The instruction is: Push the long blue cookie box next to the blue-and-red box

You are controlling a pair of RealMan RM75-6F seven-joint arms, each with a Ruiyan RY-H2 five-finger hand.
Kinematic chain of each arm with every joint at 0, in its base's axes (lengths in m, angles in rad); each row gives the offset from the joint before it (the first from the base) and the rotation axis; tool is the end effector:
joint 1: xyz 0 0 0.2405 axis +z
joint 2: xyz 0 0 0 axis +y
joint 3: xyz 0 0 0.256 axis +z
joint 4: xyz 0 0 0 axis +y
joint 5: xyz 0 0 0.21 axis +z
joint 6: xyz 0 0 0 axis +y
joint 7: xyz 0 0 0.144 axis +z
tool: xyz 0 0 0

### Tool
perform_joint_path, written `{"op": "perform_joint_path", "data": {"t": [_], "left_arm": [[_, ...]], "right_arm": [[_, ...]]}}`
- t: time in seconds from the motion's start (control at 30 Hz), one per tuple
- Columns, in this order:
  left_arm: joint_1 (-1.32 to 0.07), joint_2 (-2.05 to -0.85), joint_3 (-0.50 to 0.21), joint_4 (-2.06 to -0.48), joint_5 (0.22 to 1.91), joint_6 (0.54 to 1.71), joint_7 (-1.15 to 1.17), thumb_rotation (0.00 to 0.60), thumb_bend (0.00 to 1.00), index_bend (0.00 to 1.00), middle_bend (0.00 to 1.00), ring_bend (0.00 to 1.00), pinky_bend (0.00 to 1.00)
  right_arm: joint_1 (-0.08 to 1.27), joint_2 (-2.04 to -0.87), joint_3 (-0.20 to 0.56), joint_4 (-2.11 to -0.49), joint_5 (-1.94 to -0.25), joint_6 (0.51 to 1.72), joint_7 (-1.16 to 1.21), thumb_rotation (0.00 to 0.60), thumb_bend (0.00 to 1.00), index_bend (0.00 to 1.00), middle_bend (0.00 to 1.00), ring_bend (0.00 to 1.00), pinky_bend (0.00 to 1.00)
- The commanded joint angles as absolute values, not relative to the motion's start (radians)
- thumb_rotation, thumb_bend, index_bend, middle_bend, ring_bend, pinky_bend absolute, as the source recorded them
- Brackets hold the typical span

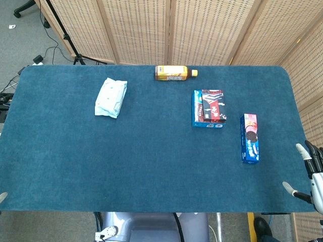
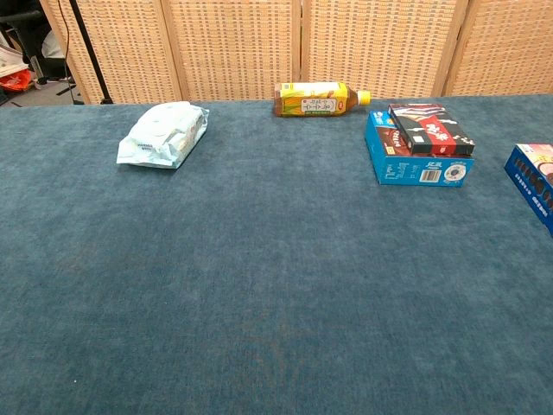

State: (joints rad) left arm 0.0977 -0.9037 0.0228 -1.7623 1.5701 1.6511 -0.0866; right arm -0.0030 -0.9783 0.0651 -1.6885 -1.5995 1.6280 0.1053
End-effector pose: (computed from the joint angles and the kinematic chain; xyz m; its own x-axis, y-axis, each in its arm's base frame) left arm -0.3062 0.1097 0.2200 0.3827 -0.0209 0.9236 0.9208 0.0903 -0.3795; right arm -0.2959 -0.1555 0.2102 0.3562 0.1160 0.9272 -0.9305 -0.0461 0.3633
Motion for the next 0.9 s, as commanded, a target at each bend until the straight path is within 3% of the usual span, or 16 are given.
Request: {"op": "perform_joint_path", "data": {"t": [0.03, 0.47, 0.67, 0.7, 0.77, 0.83, 0.9], "left_arm": [[0.097, -0.904, 0.023, -1.761, 1.569, 1.649, -0.086, 0.6, 0.0, 0.0, 0.0, 0.0, 0.0], [0.077, -0.907, 0.017, -1.762, 1.562, 1.614, -0.067, 0.6, 0.0, 0.0, 0.0, 0.0, 0.0], [0.054, -0.925, 0.004, -1.744, 1.571, 1.601, -0.069, 0.6, 0.0, 0.0, 0.0, 0.0, 0.0], [0.051, -0.926, 0.003, -1.747, 1.564, 1.594, -0.062, 0.6, 0.0, 0.0, 0.0, 0.0, 0.0], [0.043, -0.928, -0.004, -1.758, 1.541, 1.575, -0.044, 0.6, 0.0, 0.0, 0.0, 0.0, 0.0], [0.033, -0.93, -0.013, -1.768, 1.509, 1.552, -0.03, 0.6, 0.0, 0.0, 0.0, 0.0, 0.0], [0.026, -0.931, -0.019, -1.773, 1.487, 1.537, -0.02, 0.6, 0.0, 0.0, 0.0, 0.0, 0.0]], "right_arm": [[-0.004, -0.977, 0.064, -1.691, -1.598, 1.627, 0.106, 0.6, 0.0, 0.0, 0.0, 0.0, 0.0], [0.046, -0.954, 0.067, -1.676, -1.613, 1.557, 0.198, 0.6, 0.0, 0.0, 0.0, 0.0, 0.0], [0.255, -0.905, 0.129, -1.579, -1.577, 1.271, 0.384, 0.6, 0.0, 0.0, 0.0, 0.0, 0.0], [0.282, -0.898, 0.134, -1.565, -1.577, 1.233, 0.419, 0.6, 0.07, 0.0, 0.0, 0.0, 0.0], [0.359, -0.894, 0.152, -1.521, -1.58, 1.144, 0.513, 0.6, 0.35, 0.0, 0.0, 0.0, 0.0], [0.44, -0.911, 0.177, -1.451, -1.561, 1.049, 0.6, 0.6, 0.81, 0.0, 0.0, 0.0, 0.0], [0.492, -0.934, 0.19, -1.39, -1.543, 0.986, 0.637, 0.6, 0.99, 0.03, 0.0, 0.0, 0.0]]}}
